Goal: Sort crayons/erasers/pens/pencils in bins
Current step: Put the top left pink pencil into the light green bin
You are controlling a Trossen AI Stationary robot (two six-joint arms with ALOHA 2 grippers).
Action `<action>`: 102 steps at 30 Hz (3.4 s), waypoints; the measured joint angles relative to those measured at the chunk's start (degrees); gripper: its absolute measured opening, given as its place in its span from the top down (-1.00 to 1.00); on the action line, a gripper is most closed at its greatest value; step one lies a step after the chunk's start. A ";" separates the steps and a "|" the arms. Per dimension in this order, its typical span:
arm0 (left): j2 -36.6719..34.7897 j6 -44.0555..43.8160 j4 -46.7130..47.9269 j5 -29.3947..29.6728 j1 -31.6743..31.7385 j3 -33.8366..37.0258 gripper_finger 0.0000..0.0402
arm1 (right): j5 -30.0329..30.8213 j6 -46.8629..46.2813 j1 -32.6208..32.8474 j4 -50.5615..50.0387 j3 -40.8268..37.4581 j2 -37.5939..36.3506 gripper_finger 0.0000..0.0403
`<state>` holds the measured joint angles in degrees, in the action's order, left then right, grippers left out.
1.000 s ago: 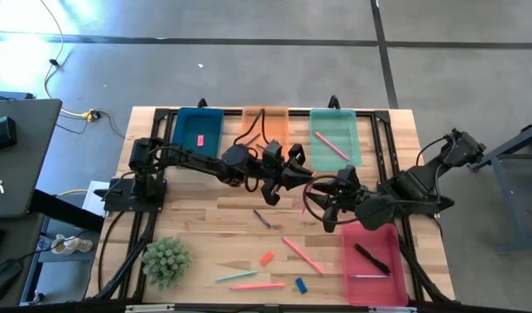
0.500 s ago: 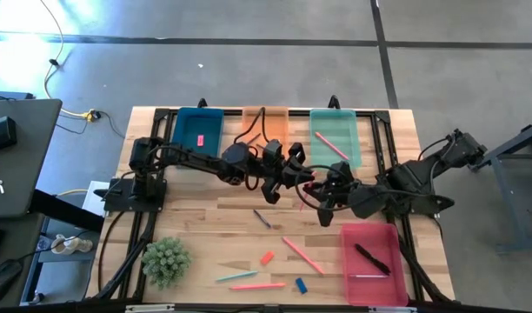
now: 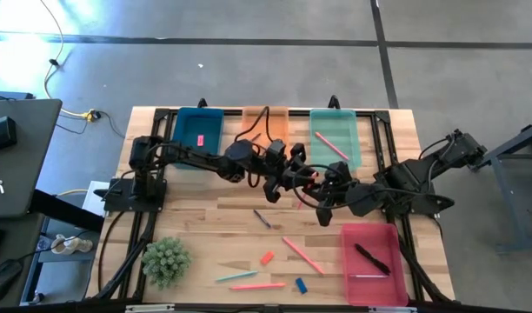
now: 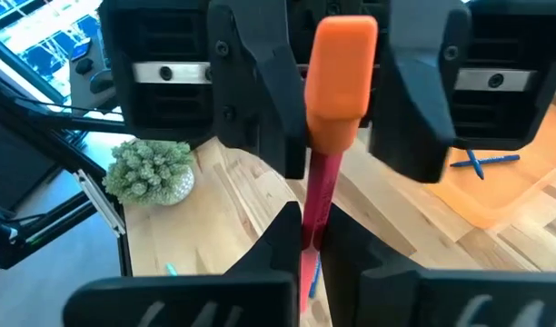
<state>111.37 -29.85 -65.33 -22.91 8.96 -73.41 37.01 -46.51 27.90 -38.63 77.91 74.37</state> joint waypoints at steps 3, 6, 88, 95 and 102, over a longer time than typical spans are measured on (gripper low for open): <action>0.07 0.00 0.56 -3.56 1.16 0.04 0.33 | 0.00 -1.39 0.01 -0.37 0.00 -0.01 0.98; 0.13 -0.10 1.79 -8.80 2.88 0.09 0.25 | -0.05 -3.27 0.15 -2.27 0.00 -0.02 0.98; -27.07 31.71 87.49 22.46 18.77 0.11 0.83 | -31.66 37.56 -66.99 -26.40 0.00 22.73 0.98; -27.08 30.01 91.26 22.91 17.98 0.13 0.83 | -34.71 39.75 -70.89 -24.90 0.00 26.90 0.99; -27.08 29.40 97.18 26.51 15.55 0.36 0.83 | -36.17 41.08 -72.27 -23.90 0.00 30.37 0.99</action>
<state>84.29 -0.45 31.85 3.60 24.52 -73.05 0.84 -5.43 -44.37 -62.53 77.91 104.74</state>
